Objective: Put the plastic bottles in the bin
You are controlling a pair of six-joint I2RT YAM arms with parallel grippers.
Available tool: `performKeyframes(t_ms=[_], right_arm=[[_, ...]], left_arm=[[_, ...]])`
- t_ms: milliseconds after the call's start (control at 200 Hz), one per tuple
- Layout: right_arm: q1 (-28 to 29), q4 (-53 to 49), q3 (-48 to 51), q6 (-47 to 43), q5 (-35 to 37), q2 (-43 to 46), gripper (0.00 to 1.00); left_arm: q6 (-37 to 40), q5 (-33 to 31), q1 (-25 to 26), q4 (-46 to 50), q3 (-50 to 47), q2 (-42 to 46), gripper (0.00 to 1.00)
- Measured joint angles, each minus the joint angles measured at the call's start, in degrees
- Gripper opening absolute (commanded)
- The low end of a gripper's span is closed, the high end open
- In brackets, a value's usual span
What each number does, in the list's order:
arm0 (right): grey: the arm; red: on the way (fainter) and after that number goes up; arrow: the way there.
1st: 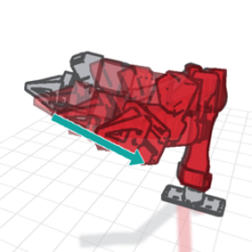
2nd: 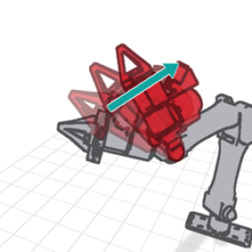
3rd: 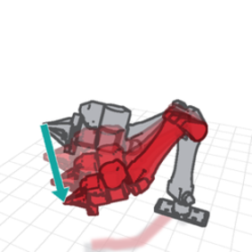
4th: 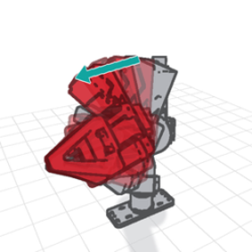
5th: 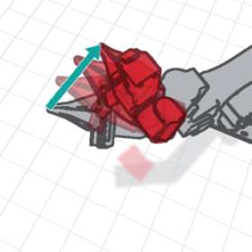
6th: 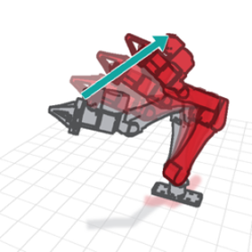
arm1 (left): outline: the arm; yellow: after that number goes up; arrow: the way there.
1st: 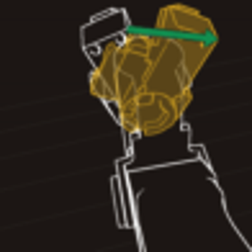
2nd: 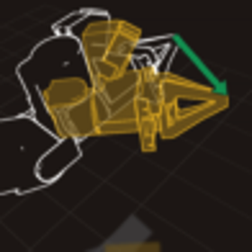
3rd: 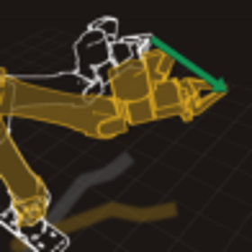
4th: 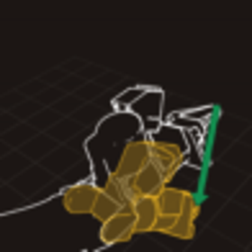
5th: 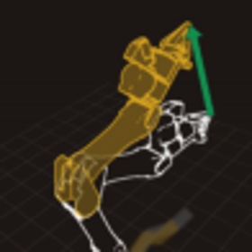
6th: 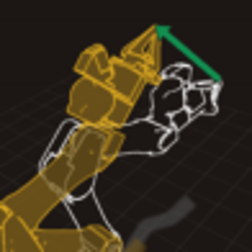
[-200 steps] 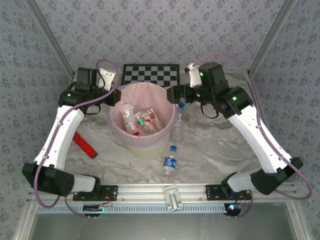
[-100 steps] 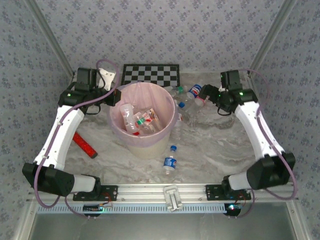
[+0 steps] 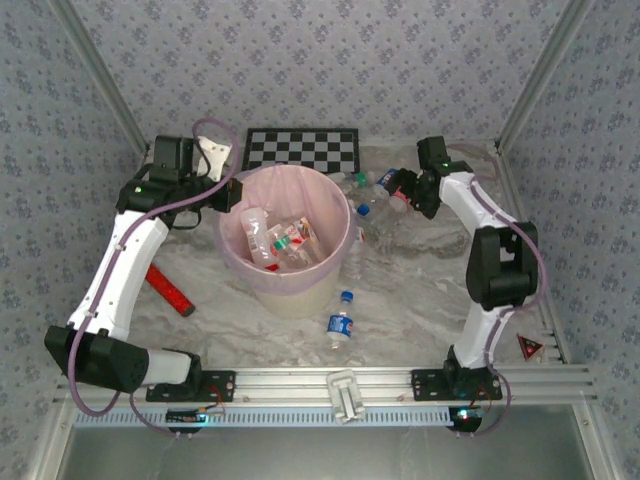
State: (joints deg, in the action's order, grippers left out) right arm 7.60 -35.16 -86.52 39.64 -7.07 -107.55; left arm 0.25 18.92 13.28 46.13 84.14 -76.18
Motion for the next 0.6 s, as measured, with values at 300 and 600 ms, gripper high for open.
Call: performKeyframes(t_ms=[300,600], right_arm=[[-0.5,2.9,-1.8,3.0,-0.3,-8.2,0.78],[-0.9,3.9,-2.1,2.4,0.0,-9.7,0.59]], left_arm=[[0.0,0.2,0.0,-0.1,-0.1,0.0,0.0],[0.0,0.2,0.0,-0.1,-0.1,0.0,0.0]])
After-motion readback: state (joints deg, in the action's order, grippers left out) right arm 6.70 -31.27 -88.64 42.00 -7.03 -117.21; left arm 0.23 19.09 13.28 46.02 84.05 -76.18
